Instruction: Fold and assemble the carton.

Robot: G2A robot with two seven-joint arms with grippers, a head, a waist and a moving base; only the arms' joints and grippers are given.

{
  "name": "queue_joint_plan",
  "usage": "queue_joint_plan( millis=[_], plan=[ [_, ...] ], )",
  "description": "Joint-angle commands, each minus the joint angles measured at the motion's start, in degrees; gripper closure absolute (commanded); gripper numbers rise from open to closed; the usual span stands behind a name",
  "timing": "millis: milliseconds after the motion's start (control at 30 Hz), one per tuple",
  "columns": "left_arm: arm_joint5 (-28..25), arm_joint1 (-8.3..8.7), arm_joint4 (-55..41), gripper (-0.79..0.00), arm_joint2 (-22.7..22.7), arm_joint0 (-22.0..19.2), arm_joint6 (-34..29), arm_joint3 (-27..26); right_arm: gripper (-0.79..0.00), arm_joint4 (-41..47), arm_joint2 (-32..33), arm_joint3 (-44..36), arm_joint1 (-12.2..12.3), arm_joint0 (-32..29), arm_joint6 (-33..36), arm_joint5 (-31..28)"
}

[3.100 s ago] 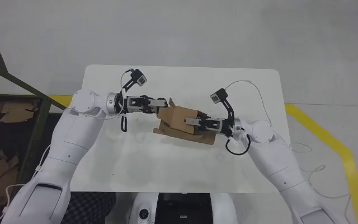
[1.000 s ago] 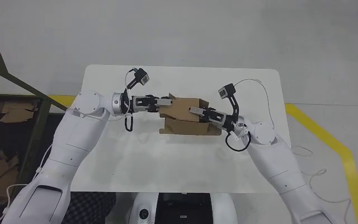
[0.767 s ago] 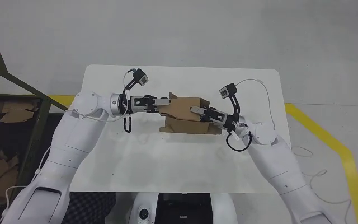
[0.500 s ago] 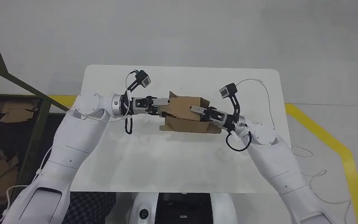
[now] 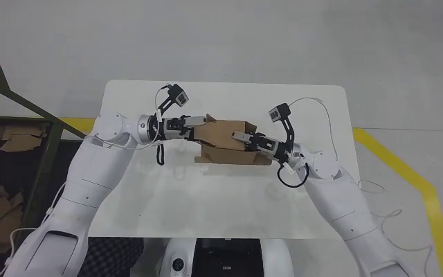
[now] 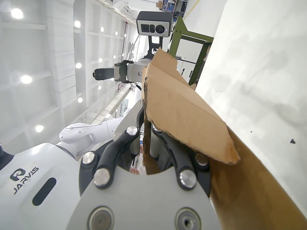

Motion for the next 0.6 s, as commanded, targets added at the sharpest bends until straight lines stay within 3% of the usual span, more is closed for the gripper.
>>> queue_joint_plan(
  millis=[0,567],
  plan=[
    [0.26,-0.07,-0.40,-0.785,0.21,-0.09,-0.31,-0.04,0.000,0.00,-0.08,0.11,-0.05,0.06,-0.06,-0.04],
    [0.17,-0.66,0.52,-0.785,1.59,-0.99,1.08,0.96,0.000,0.43,-0.60,0.39,-0.39,0.24,1.24,0.19]
  ],
)
